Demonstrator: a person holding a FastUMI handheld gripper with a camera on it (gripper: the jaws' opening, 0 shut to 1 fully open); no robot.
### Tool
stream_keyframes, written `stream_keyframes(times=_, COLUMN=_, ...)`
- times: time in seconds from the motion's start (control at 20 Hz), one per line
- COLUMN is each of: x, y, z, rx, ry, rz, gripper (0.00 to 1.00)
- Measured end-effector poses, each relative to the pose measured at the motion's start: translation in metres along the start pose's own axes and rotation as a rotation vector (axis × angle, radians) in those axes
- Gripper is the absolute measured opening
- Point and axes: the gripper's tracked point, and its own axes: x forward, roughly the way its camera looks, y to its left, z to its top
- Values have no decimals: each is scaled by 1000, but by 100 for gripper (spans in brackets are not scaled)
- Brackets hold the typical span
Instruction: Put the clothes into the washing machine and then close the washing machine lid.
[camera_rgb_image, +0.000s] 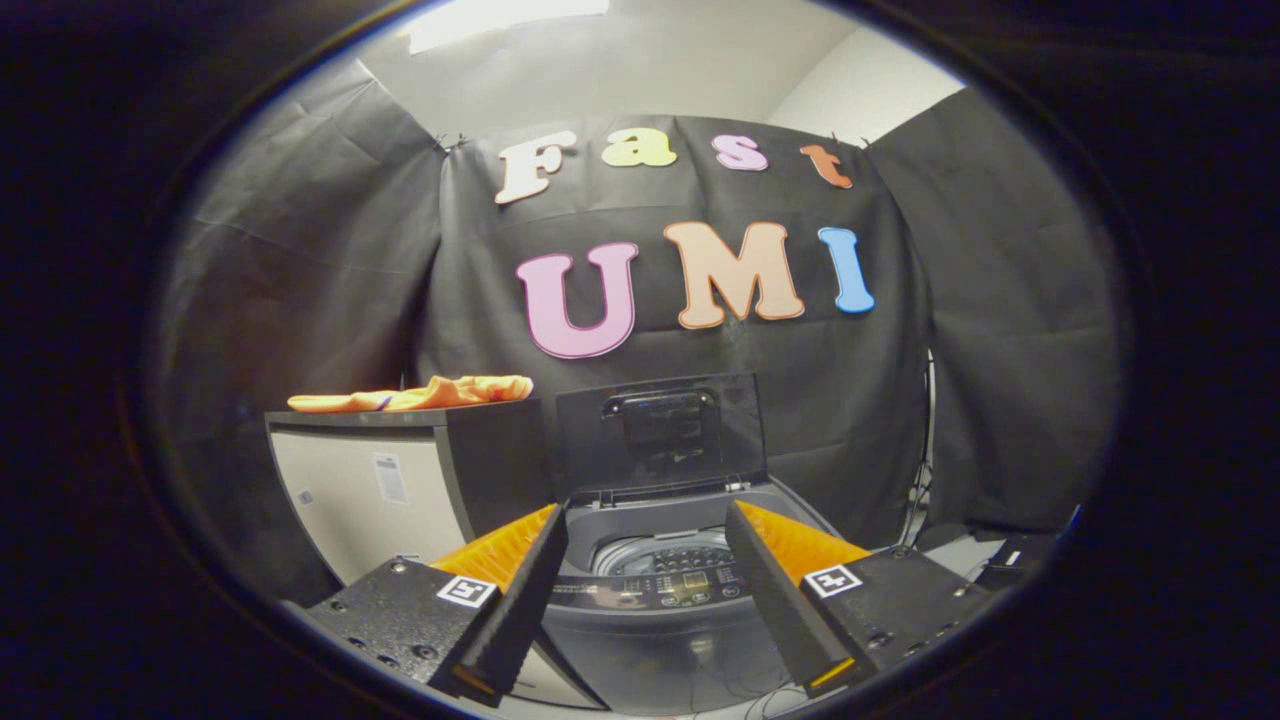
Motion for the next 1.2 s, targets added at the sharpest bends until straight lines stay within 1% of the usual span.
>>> stream_keyframes(times=0.05, x=3, y=6, z=1, rx=17, ry=11, rz=-3, gripper=96)
stream_keyframes(times=0.15, x=12, y=36, z=3, rx=63, ry=53, rz=23, gripper=96)
stream_keyframes(times=0.2, x=17, y=54, z=12, rx=73, ry=61, rz=40, gripper=96)
stream_keyframes(times=0.3, x=32, y=90, z=38, rx=32, ry=46, rz=81, gripper=96)
stream_keyframes(times=0.45, x=59, y=131, z=67, rx=-47, ry=53, rz=87, gripper=97)
stream_keyframes(times=0.55, x=78, y=158, z=81, rx=-48, ry=68, rz=96, gripper=97)
stream_keyframes(times=0.7, x=108, y=203, z=94, rx=-41, ry=101, rz=141, gripper=97)
stream_keyframes(times=0.8, x=132, y=229, z=99, rx=-34, ry=125, rz=141, gripper=97)
stream_keyframes(times=0.9, x=159, y=260, z=95, rx=-44, ry=179, rz=167, gripper=97)
stream_keyframes(times=1.0, x=186, y=290, z=87, rx=-101, ry=239, rz=196, gripper=98)
stream_keyframes(times=1.1, x=209, y=300, z=70, rx=-177, ry=332, rz=172, gripper=98)
stream_keyframes(times=1.15, x=218, y=308, z=60, rx=-185, ry=369, rz=167, gripper=100)
stream_keyframes(times=1.2, x=225, y=318, z=53, rx=-176, ry=407, rz=172, gripper=98)
